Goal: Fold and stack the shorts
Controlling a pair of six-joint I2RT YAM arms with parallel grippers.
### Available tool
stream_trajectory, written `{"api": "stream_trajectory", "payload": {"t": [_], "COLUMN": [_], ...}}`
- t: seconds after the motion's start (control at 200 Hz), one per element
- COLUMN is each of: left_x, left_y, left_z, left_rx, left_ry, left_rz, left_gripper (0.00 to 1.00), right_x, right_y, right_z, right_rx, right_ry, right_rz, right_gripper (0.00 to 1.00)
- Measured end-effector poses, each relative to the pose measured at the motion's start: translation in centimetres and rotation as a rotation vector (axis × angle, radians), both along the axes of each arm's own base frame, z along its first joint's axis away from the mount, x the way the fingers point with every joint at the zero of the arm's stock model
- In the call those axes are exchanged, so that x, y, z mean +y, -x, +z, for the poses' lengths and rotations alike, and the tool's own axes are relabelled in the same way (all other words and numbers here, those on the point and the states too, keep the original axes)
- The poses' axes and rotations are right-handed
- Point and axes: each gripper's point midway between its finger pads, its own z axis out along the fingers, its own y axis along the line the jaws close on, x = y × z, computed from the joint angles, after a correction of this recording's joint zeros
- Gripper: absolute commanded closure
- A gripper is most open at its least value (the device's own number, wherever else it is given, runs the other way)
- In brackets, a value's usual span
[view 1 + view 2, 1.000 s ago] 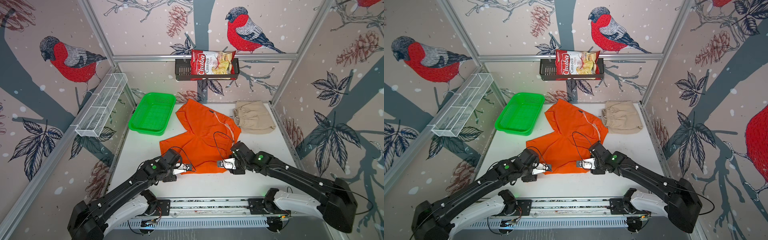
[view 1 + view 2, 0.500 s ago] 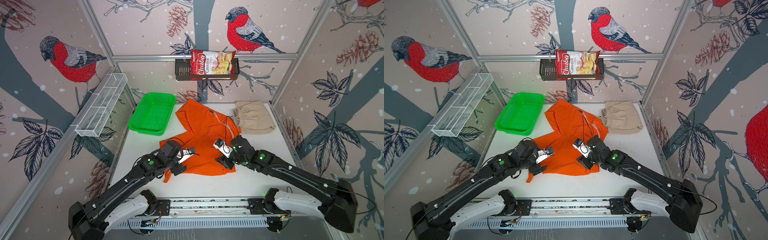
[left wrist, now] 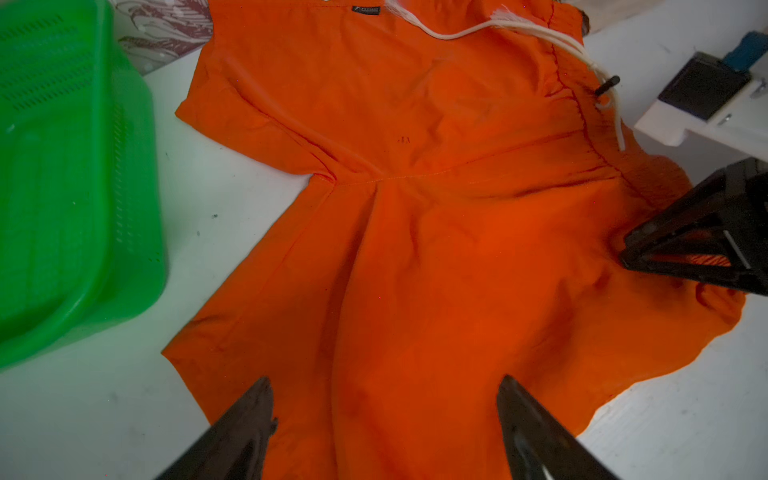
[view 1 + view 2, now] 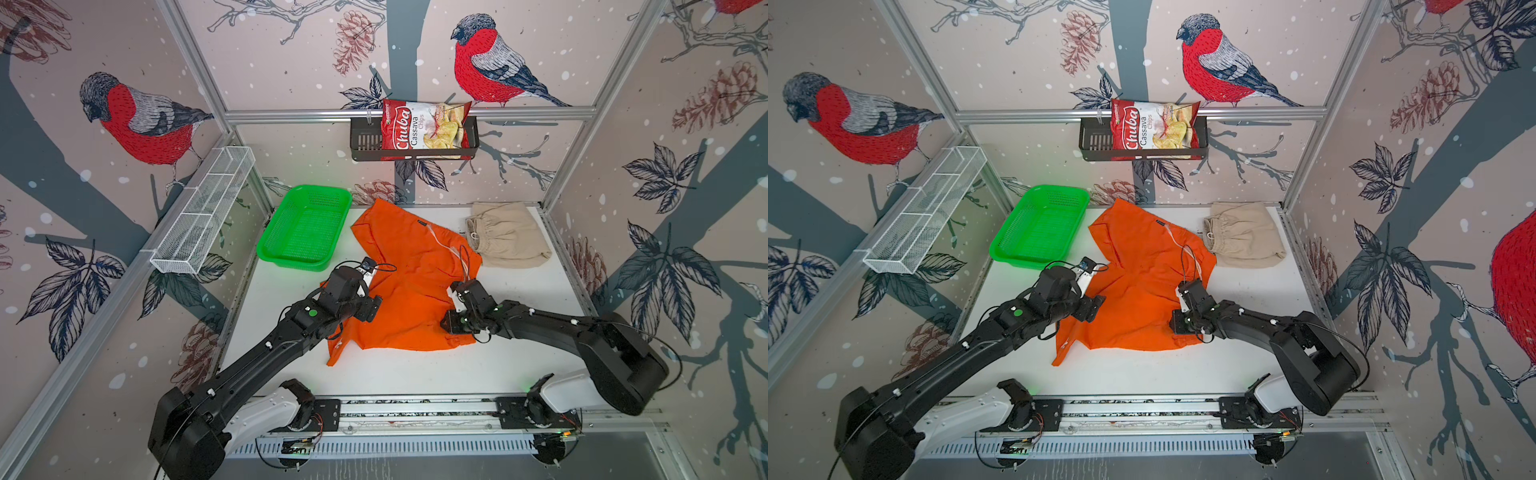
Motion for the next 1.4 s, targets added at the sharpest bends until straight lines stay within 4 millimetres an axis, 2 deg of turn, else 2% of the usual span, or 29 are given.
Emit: {"api": "stream_trajectory", "payload": {"t": [0.095, 0.23, 0.28, 0.37, 0.445, 0.525, 0.595, 0.775, 0.85, 0.96, 1.066, 1.226, 1.341, 1.401], "left_x": [0.1, 0.9, 1.3, 1.9, 2.6, 3.4, 4.5, 6.9, 7.3, 7.3, 7.4, 7.8, 8.5, 9.1], "left_y": [0.0, 0.0, 0.0, -0.1, -0.3, -0.7, -1.0, -0.7, -0.4, -1.0, -1.2, -0.7, 0.6, 1.4], "left_z": [-0.7, -3.3, -4.4, -6.3, -7.9, -9.4, -10.7, -14.0, -14.9, -15.1, -15.3, -15.3, -15.1, -15.0], "left_rx": [0.049, 0.143, 0.18, 0.237, 0.269, 0.291, 0.307, 0.357, 0.374, 0.358, 0.346, 0.338, 0.348, 0.351], "left_ry": [0.075, 0.136, 0.155, 0.18, 0.189, 0.205, 0.22, 0.27, 0.291, 0.34, 0.382, 0.434, 0.437, 0.429], "left_rz": [0.07, 0.195, 0.246, 0.335, 0.408, 0.482, 0.554, 0.716, 0.756, 0.789, 0.818, 0.855, 0.882, 0.899], "left_gripper": [0.24, 0.33, 0.36, 0.44, 0.49, 0.57, 0.64, 0.73, 0.78, 0.83, 0.87, 0.88, 0.86, 0.82], "right_x": [-1.6, -2.8, -1.9, 0.9, 2.6, 2.9, 2.6, -0.5, -0.5, -1.0, -2.2, -3.6, -5.1, -6.0], "right_y": [-0.6, 0.2, -0.1, -0.7, -0.4, -0.1, -0.1, 0.9, 0.8, 0.9, 1.2, 1.7, 2.1, 2.2], "right_z": [0.5, 1.8, 3.6, 7.6, 8.6, 7.5, 5.6, 0.8, 0.7, 0.4, 0.0, 0.4, 0.6, 0.7], "right_rx": [-0.012, 0.001, -0.037, -0.136, -0.158, -0.136, -0.091, 0.026, 0.014, -0.002, -0.005, -0.01, 0.003, 0.008], "right_ry": [-0.012, 0.035, 0.011, -0.087, -0.153, -0.164, -0.151, -0.087, -0.112, -0.137, -0.152, -0.165, -0.136, -0.124], "right_rz": [-0.074, -0.09, -0.072, -0.007, 0.045, 0.055, 0.03, -0.059, -0.061, -0.081, -0.127, -0.199, -0.268, -0.307], "right_gripper": [0.65, 0.6, 0.6, 0.61, 0.63, 0.65, 0.66, 0.66, 0.66, 0.66, 0.65, 0.6, 0.59, 0.51]}}
